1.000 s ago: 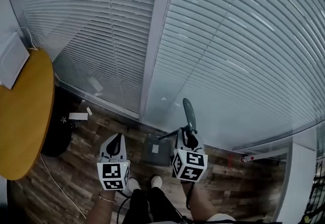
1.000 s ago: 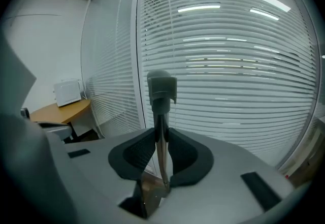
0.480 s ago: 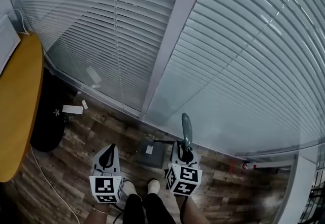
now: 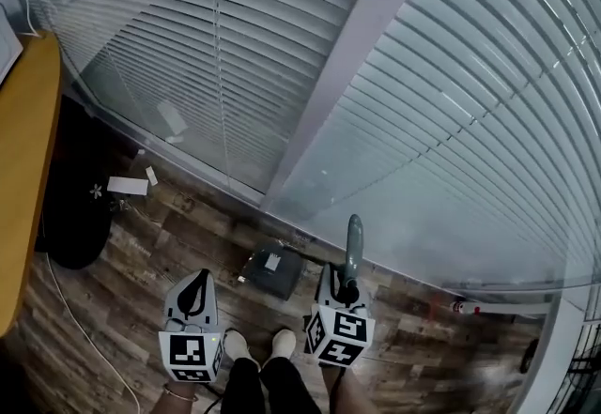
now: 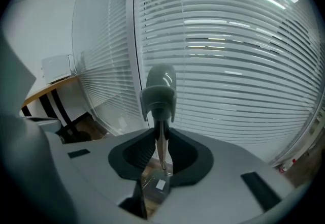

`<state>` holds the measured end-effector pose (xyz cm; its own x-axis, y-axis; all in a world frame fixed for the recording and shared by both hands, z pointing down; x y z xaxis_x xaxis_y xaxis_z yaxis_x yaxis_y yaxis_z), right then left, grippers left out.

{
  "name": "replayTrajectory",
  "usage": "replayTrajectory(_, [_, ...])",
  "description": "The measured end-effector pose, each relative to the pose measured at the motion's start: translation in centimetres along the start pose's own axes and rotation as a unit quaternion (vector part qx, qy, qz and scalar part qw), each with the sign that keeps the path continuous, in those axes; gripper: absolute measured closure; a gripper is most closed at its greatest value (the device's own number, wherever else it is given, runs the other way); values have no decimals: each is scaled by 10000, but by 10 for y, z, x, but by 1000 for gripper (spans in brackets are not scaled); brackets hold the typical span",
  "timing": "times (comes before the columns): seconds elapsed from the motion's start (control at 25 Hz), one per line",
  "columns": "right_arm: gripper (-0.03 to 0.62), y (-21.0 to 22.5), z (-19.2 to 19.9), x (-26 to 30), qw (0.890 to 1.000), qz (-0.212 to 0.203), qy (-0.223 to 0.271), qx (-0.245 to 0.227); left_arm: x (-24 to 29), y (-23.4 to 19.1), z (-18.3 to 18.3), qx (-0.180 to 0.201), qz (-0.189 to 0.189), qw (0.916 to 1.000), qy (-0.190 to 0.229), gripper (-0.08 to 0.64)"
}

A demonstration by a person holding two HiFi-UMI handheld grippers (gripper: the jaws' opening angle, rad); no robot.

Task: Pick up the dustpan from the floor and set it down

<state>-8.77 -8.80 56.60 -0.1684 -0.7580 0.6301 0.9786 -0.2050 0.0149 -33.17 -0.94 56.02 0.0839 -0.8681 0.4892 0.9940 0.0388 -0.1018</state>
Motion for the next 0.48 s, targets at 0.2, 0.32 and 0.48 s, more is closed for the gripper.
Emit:
replayTrajectory(0.2, [497, -2, 6, 11, 9999, 51, -104, -29, 7, -5, 9, -67, 7, 10000, -66, 543])
replayTrajectory(0.32, [497, 0, 10, 15, 9998, 96, -186, -61, 8, -8, 13, -112, -8, 9999, -107, 543])
replayTrajectory(0.48, [497, 4, 12, 22, 9996, 145, -258, -45, 11, -12, 14, -145, -57, 9998, -156, 543])
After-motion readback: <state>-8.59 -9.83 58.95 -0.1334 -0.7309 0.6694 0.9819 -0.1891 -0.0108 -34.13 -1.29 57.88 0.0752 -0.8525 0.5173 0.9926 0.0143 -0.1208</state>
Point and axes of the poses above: the fingertips, and each gripper's own axes: x forward along the fingers, y to its right, z out of its underside, the point moved 4 cm from there along -x, backward along the fingers, and after that the axes turned 1 degree about -x, right-handed, at the moved point
